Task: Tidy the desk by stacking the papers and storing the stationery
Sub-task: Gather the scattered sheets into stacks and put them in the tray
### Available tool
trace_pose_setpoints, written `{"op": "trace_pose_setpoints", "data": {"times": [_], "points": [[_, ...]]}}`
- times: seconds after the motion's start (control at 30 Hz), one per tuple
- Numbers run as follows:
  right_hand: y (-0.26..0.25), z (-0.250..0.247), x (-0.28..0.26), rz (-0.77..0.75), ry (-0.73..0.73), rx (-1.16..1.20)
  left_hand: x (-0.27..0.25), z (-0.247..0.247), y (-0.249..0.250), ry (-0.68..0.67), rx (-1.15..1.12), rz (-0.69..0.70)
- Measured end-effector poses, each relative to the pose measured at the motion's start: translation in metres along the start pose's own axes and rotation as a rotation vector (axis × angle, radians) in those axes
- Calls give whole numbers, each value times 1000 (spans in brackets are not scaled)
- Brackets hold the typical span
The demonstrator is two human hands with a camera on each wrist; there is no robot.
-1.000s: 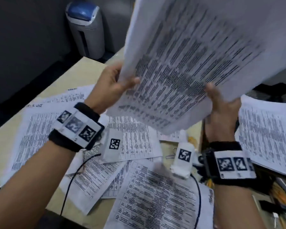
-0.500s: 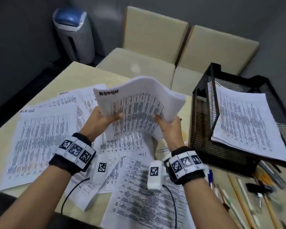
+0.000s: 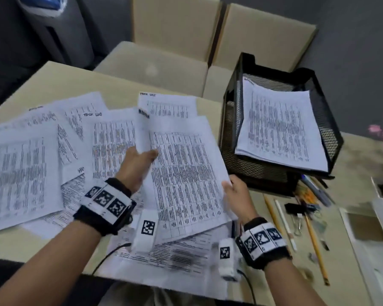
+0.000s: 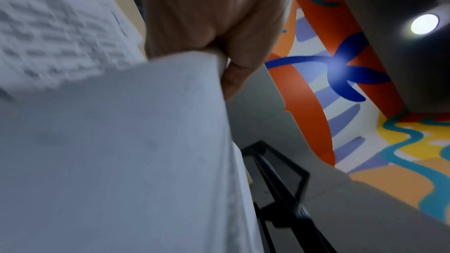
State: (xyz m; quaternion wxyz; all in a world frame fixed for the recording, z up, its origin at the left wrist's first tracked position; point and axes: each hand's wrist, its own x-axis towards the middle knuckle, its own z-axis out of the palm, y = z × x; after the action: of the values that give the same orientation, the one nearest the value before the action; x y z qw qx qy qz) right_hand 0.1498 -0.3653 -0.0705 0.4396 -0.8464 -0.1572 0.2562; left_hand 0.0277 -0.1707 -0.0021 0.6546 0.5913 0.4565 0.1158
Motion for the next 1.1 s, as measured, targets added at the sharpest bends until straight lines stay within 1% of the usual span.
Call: {"op": "trace_pose_setpoints", "data": {"times": [0.13, 0.23, 0.27, 0.33, 0.43, 0.5, 0.53, 0.6, 0.67, 0.7, 0.73, 0.77, 0.83, 0.87, 0.9, 0.93, 0.97, 1.0, 1.07, 1.1], "points": [[29, -54, 1, 182, 234, 161, -2, 63, -6, -234, 67, -71], [42, -90, 15, 263, 375, 228, -9, 105, -20, -413, 180, -37], [43, -101, 21, 283, 399, 240, -12, 117, -23, -440, 207, -16], [43, -120, 25, 311, 376, 276, -11, 136, -23, -429, 258, 35], [46, -138, 25, 332, 271, 341, 3, 162, -14, -348, 328, 122], [50, -141, 28, 341, 290, 310, 14, 181, -9, -268, 419, 169], [53, -143, 33, 350, 333, 267, 18, 190, -8, -263, 475, 180], [53, -148, 44, 406, 389, 202, 22, 201, -7, -321, 600, 187], [50, -149, 53, 447, 371, 216, 25, 203, -9, -368, 667, 182], [50, -148, 56, 422, 356, 217, 27, 201, -11, -363, 677, 181], [49, -147, 57, 420, 344, 167, 28, 197, -14, -346, 702, 191], [47, -145, 56, 420, 372, 102, 29, 192, -16, -325, 730, 212], [49, -134, 48, 308, 480, -117, 32, 176, -22, -276, 772, 257], [48, -128, 41, 276, 506, -240, 32, 165, -22, -252, 786, 257], [47, -121, 33, 234, 564, -332, 34, 152, -23, -219, 794, 257], [43, -112, 25, 212, 575, -427, 37, 139, -22, -178, 794, 253], [38, -99, 17, 169, 531, -464, 40, 122, -22, -132, 789, 245], [31, -84, 9, 75, 438, -479, 44, 104, -21, -79, 793, 230], [19, -50, 0, -144, 157, -457, 55, 64, -23, 41, 827, 196], [14, -32, -2, -229, -2, -488, 60, 44, -25, 85, 839, 172]]}}
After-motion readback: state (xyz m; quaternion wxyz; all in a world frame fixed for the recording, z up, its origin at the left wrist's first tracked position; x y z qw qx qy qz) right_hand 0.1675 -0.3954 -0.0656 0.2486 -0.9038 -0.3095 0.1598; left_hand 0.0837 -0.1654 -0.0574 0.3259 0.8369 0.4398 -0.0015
